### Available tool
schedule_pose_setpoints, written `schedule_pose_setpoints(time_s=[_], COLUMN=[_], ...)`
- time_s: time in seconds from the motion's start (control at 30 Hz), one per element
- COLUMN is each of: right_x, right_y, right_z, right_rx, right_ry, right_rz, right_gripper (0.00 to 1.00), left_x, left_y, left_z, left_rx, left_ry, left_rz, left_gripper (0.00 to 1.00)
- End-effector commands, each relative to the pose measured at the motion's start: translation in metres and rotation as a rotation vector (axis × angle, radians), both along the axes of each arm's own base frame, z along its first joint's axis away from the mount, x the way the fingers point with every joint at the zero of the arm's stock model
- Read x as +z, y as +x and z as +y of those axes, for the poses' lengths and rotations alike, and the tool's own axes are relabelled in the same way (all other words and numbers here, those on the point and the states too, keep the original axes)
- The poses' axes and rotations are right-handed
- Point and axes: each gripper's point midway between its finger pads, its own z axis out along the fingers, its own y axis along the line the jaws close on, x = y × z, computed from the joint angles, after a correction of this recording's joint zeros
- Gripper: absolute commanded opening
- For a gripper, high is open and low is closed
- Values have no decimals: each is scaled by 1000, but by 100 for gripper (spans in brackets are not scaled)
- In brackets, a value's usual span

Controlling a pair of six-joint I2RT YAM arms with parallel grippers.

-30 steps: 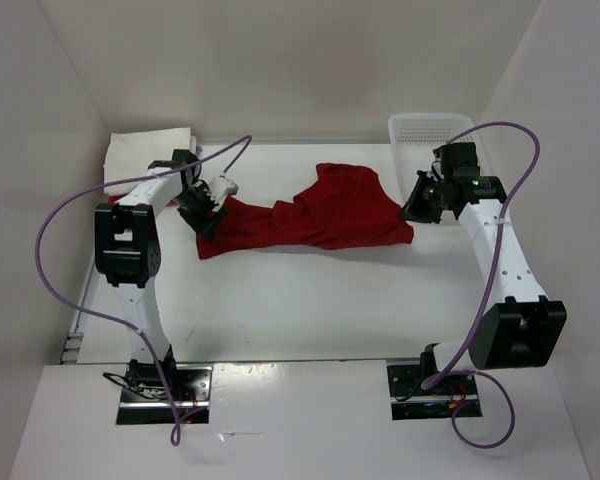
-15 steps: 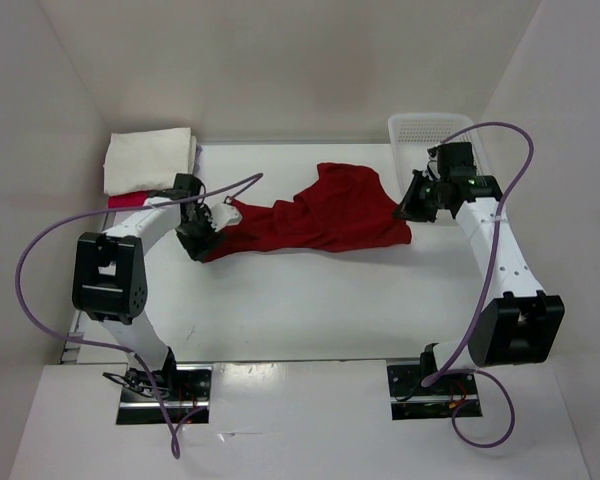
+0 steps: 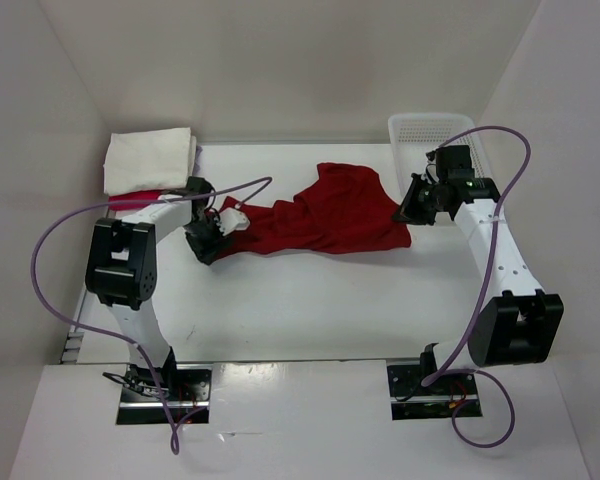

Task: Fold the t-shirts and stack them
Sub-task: Flatten out the tshirt

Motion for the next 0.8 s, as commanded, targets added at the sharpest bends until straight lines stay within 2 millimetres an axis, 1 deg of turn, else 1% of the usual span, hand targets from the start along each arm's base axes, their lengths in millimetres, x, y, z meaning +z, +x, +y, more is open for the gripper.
schedule_pose_setpoints(time_s=[0.0, 0.03, 0.07, 0.1, 0.13, 0.2, 0.23, 0.27, 0.3, 0.33, 0.37, 0.4, 0.43, 0.47, 0.5, 0.53, 0.57, 0.6, 0.63, 0.67, 0.7, 0.73, 0.77], right_x=[9, 9, 9, 8, 12, 18, 22, 38, 50, 62, 96, 117, 161, 177, 200, 240, 259, 277, 312, 328, 342, 368, 382], right_y=[5, 6, 6, 4, 5, 8, 7, 15, 19, 24, 31, 33, 38, 36, 35, 30, 27, 22, 10, 2, -6, -26, -41], right_z=[3, 2, 2, 2, 2, -2, -2, -4, -11, -16, -19, -26, -31, -35, -45, -44, -45, -43, -34, -27, -19, -6, -5], right_rx=[16, 10, 10, 10, 10, -3, -3, -4, -16, -33, -35, -58, -69, -84, -131, -145, -158, -163, -159, -151, -139, -120, -124], right_ry=[1, -7, -7, -7, -7, -23, -23, -39, -60, -68, -87, -121, -148, -171, -206, -221, -238, -252, -271, -280, -283, -273, -262], right_rz=[-57, -58, -58, -49, -59, -72, -73, -112, -141, -164, -238, -286, -396, -418, -470, -578, -630, -679, -782, -831, -876, -957, -1002], right_gripper=[0, 0, 0, 0, 0, 0, 0, 0, 0, 0, 0, 0, 0, 0, 0, 0, 0, 0, 0, 0, 0, 0, 0], left_x=[-21, -24, -29, -29, -29, -29, -21, -2, 14, 34, 74, 121, 155, 202, 227, 290, 316, 336, 361, 392, 403, 424, 444], left_y=[-6, -7, -9, -10, -6, -7, 0, 13, 21, 28, 42, 61, 68, 69, 64, 69, 64, 56, 46, 40, 31, 20, 10], left_z=[-4, -4, -4, -4, -5, -5, -4, -6, -1, -1, 2, 2, 1, 3, 3, 3, 3, 4, 8, 12, 15, 22, 26], left_rx=[-43, -43, -30, -15, -15, 9, 20, 41, 66, 79, 91, 121, 122, 139, 139, 140, 150, 150, 171, 180, 189, 220, 234], left_ry=[12, 14, 14, 12, 11, 8, 15, 2, 7, 7, -9, -19, -33, -47, -51, -76, -92, -99, -98, -101, -93, -83, -80], left_rz=[52, 61, 79, 82, 77, 81, 54, -5, -45, -87, -192, -305, -389, -494, -516, -654, -705, -743, -798, -871, -888, -946, -997], left_gripper=[57, 48, 35, 8, 0, 0, 0, 0, 0, 0, 0, 0, 0, 0, 0, 0, 0, 0, 0, 0, 0, 0, 0])
